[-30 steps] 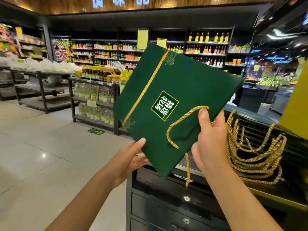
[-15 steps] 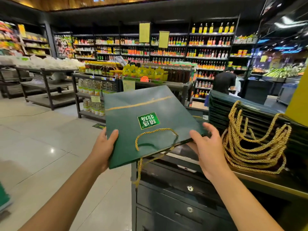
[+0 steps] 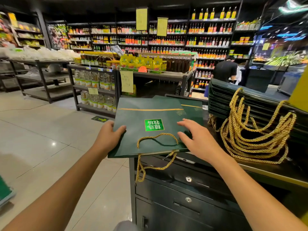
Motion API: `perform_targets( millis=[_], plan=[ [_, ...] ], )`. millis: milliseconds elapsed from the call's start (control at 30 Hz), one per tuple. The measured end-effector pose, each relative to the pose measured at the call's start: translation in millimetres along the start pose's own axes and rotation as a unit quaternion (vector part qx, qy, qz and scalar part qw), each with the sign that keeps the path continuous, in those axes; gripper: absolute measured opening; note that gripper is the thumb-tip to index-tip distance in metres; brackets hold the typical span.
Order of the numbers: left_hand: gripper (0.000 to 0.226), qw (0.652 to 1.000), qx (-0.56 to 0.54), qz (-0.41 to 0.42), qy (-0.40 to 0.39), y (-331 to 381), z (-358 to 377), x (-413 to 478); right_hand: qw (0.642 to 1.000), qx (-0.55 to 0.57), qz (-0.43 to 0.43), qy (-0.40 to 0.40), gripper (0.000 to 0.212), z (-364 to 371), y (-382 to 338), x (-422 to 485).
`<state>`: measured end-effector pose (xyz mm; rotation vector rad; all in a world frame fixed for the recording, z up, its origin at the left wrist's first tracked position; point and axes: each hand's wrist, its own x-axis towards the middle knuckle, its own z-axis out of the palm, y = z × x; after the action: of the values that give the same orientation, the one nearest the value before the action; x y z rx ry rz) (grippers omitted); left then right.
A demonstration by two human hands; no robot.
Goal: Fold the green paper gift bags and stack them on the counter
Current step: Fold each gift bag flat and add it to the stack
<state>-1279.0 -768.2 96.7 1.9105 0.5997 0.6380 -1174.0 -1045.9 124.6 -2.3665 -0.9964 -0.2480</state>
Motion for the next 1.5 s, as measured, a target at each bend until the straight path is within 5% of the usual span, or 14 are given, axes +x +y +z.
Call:
perform_targets(
  millis=[100,167,267,333,400,467,567,667,867,1133,1500],
  plan=[
    [0.030,0.995,0.096,0.029,0.003,3.0,4.1,9.3,0.992,-0.053,-0.006,-0.112,0.044,6.7,10.9,6.0],
    [0.036,0.979,0.203,0.022,-0.003,4.6,4.3,15.1,0.991,-0.058,-0.002,-0.118,0.044,10.6,16.5,5.6],
    [0.046,0.899,0.434,0.036,0.038,12.3,0.9,15.7,0.993,-0.062,-0.005,-0.102,0.044,13.4,19.8,5.6],
    [0.045,0.862,0.482,0.129,0.085,23.0,1.5,12.0,0.994,-0.055,-0.002,-0.099,0.044,14.5,21.8,6.4],
    [0.042,0.889,0.378,0.257,0.035,39.4,9.6,1.4,0.994,-0.052,-0.002,-0.098,0.044,14.8,22.9,6.4],
    [0.043,0.904,0.253,0.330,-0.100,59.3,24.3,-15.6,0.994,-0.047,-0.001,-0.095,0.043,14.4,23.0,6.0],
    [0.045,0.879,0.221,0.352,-0.234,74.9,52.1,-31.8,0.995,-0.037,-0.002,-0.090,0.043,14.4,23.2,5.6],
    [0.035,0.861,0.232,0.359,-0.275,79.1,70.6,-32.5,0.996,-0.018,-0.009,-0.087,0.041,15.1,25.1,6.6],
    [0.012,0.849,0.269,0.366,-0.272,79.4,79.9,-27.4,0.997,0.002,0.009,-0.079,0.042,16.1,30.9,8.2],
    [0.012,0.936,0.026,0.241,-0.257,79.8,73.5,-21.0,0.996,0.028,0.033,-0.076,0.042,15.2,29.2,6.2],
    [0.019,0.958,0.099,0.195,-0.186,58.3,10.7,-15.2,0.996,0.024,0.029,-0.075,0.041,14.0,29.4,4.5]
  ],
)
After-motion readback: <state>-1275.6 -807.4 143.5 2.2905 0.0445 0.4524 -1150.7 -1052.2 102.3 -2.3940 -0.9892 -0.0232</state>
